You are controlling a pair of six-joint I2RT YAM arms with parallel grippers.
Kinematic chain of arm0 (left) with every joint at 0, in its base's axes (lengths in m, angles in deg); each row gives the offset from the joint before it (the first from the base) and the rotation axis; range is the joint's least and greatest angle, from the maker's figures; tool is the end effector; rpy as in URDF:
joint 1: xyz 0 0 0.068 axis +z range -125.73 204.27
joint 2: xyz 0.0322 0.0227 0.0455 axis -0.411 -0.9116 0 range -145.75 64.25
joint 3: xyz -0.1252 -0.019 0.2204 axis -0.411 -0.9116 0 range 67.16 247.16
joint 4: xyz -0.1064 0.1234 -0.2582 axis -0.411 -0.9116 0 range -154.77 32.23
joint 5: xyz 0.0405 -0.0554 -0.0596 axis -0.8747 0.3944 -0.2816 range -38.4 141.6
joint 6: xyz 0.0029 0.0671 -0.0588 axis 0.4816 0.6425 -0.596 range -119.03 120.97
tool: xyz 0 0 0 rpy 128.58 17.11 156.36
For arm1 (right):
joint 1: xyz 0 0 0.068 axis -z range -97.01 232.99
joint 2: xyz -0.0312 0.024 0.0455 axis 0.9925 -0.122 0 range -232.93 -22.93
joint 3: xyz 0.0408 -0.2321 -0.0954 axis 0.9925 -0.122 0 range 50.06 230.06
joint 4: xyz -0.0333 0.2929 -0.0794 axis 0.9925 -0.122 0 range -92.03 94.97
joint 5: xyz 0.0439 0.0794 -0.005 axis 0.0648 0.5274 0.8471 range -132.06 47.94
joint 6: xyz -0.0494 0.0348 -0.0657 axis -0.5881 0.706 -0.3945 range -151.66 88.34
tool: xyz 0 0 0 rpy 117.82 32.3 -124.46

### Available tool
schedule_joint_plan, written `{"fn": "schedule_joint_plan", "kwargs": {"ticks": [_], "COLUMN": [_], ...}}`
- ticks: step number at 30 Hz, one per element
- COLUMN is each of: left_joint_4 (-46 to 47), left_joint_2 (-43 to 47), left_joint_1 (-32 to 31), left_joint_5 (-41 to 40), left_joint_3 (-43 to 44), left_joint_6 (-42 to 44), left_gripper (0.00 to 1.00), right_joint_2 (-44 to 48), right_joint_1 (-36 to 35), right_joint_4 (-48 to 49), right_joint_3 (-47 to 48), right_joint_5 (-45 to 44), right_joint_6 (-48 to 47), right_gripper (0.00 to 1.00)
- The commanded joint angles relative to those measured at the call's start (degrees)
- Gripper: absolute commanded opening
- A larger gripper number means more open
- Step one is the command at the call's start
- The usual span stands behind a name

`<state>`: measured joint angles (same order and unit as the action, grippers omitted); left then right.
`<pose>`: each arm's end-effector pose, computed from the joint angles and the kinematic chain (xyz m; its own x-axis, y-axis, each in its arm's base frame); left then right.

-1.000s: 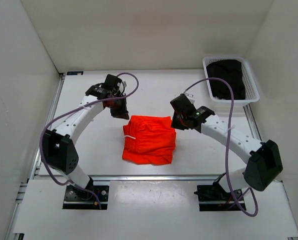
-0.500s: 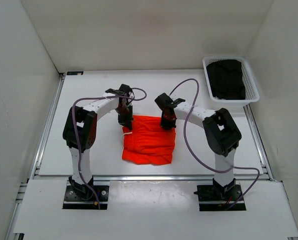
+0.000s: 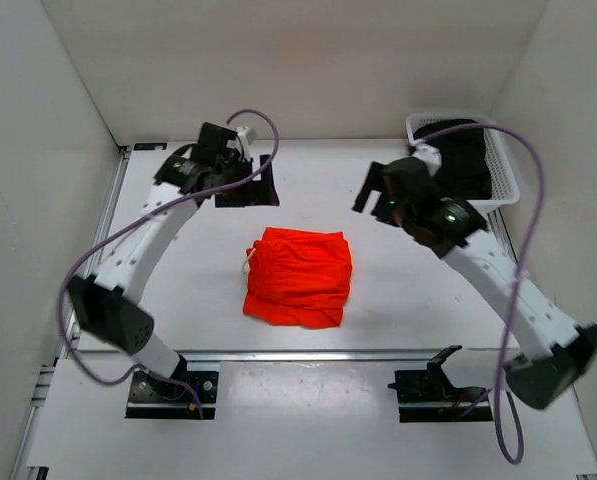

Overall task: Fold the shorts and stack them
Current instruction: Fold the shorts

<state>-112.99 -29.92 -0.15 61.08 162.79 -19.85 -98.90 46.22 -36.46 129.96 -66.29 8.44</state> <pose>0.3749 -0.1845 0.3020 -0.8629 0.0069 -0.5053 0.2030 0.9204 -0.3342 0.3106 0.1913 0.3416 -0.5565 0.3172 -0.7679 0.0959 0.9426 0.3198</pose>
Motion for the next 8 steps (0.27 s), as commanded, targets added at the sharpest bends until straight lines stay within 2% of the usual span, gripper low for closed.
{"fn": "schedule_joint_plan", "kwargs": {"ticks": [1,8], "left_joint_4": [-2.35,-1.2], "left_joint_2": [11.43,28.04], "left_joint_1": [-0.36,1.57], "left_joint_5": [-1.21,-6.05], "left_joint_3": [0.0,-11.69], "left_joint_6": [-0.09,-4.31], "left_gripper": [1.0,1.0], "right_joint_2": [6.25,18.38], "right_joint_1": [1.88,3.73], "right_joint_4": [-9.36,-13.85], "right_joint_3": [-4.48,-14.59], "right_joint_5": [-9.68,-13.13], "right_joint_6": [-0.55,0.77], "right_gripper": [1.0,1.0]}}
